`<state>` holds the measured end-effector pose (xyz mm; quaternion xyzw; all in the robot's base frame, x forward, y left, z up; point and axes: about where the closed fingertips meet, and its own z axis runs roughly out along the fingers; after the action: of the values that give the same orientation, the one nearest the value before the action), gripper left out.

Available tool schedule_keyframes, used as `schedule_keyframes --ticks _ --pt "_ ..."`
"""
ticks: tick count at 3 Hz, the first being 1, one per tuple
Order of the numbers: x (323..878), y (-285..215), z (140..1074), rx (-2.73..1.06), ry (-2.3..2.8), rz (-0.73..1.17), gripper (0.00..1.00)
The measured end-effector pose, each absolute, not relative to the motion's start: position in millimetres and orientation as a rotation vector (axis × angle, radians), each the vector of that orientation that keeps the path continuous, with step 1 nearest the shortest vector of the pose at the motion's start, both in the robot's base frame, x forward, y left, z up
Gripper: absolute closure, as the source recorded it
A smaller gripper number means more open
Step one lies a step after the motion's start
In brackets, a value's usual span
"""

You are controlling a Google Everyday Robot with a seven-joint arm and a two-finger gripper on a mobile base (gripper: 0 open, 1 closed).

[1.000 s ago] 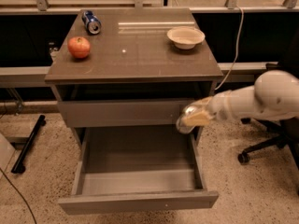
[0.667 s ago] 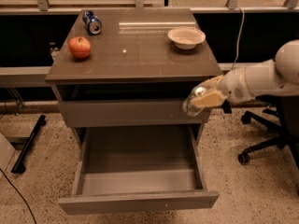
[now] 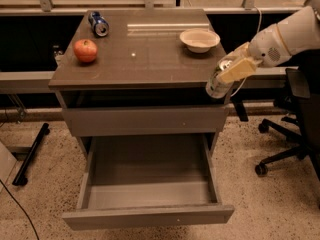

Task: Pick 7up can from middle drawer and place on counter

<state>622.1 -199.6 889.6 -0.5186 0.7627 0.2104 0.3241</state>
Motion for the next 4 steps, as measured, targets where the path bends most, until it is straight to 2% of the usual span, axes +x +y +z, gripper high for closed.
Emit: schedule_keyframes --ticks 2,3,4 --pt "616 -213 917 -1.402 1.997 0.516 1.00" --pt "621 -206 918 -1.403 1.996 0.493 1.00" --pt "634 -177 936 -1.427 1.935 0.458 1.00"
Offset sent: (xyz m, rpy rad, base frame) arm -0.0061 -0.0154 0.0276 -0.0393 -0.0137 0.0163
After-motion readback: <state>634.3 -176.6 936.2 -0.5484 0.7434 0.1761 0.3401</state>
